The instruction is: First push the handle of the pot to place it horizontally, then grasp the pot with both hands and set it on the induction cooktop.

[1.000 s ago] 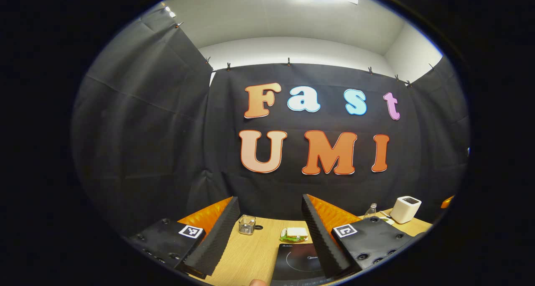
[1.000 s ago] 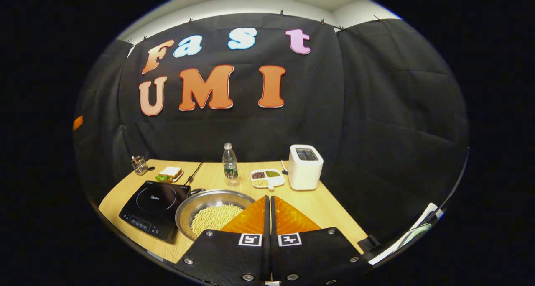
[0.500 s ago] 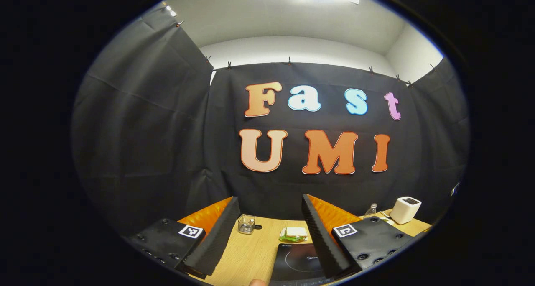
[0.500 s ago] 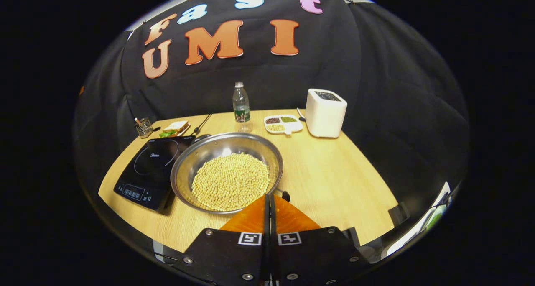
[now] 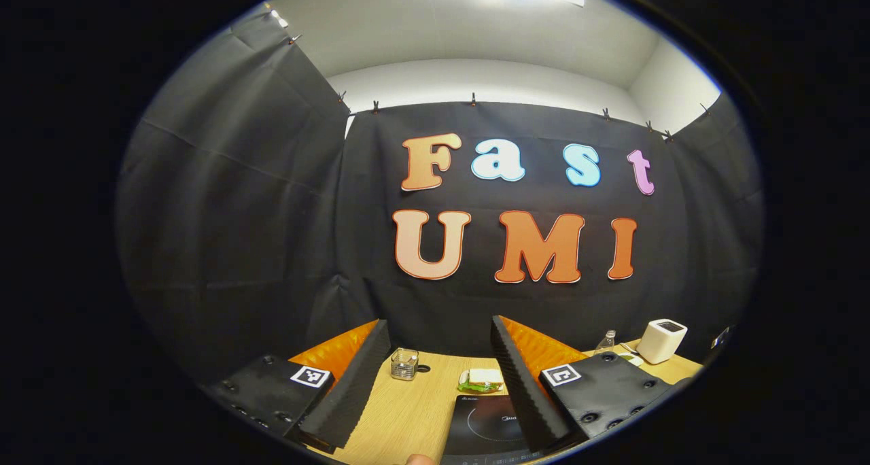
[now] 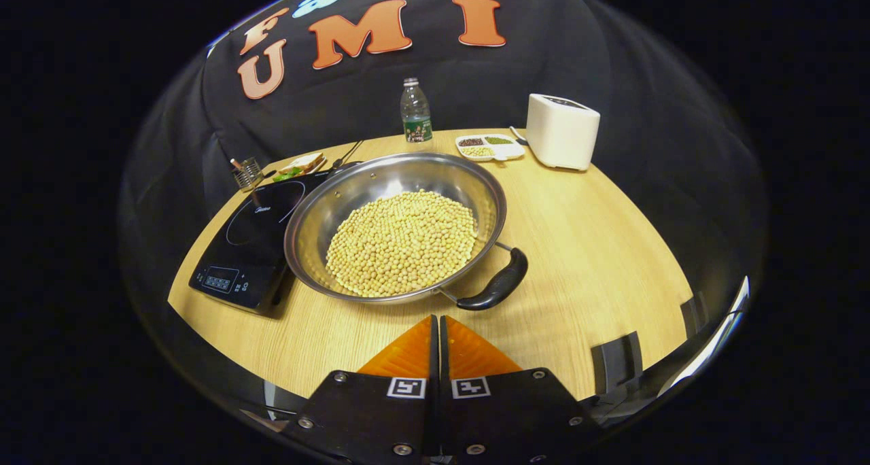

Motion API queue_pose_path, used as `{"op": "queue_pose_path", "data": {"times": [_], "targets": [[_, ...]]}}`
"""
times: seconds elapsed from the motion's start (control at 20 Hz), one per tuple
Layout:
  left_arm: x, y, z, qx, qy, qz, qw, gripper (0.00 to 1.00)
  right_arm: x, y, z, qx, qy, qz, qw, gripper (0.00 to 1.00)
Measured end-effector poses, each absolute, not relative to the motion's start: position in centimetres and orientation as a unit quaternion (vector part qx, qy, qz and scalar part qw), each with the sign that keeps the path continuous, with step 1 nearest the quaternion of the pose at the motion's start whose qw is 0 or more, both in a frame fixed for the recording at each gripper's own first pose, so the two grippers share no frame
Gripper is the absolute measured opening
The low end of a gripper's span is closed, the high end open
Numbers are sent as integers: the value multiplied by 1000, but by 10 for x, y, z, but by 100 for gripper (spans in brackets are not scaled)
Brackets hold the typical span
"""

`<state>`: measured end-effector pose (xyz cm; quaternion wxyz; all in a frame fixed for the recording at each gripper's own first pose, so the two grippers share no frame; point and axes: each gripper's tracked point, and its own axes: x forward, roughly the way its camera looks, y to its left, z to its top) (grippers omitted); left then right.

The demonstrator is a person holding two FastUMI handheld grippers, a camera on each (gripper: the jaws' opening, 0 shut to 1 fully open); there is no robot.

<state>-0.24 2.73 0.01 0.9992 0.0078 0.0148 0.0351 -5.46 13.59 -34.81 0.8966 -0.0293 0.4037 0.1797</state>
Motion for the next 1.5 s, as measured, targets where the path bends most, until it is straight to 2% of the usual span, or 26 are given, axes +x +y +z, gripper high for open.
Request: {"op": "queue_pose_path", "data": {"times": [0.7,1.5], "targets": [[-10,34,8,18,7,43,999,99,-29,139,-368,0,430,156,889,0],[-5,27,9,25,10,41,999,98,12,126,-368,124,468,120,867,0]]}}
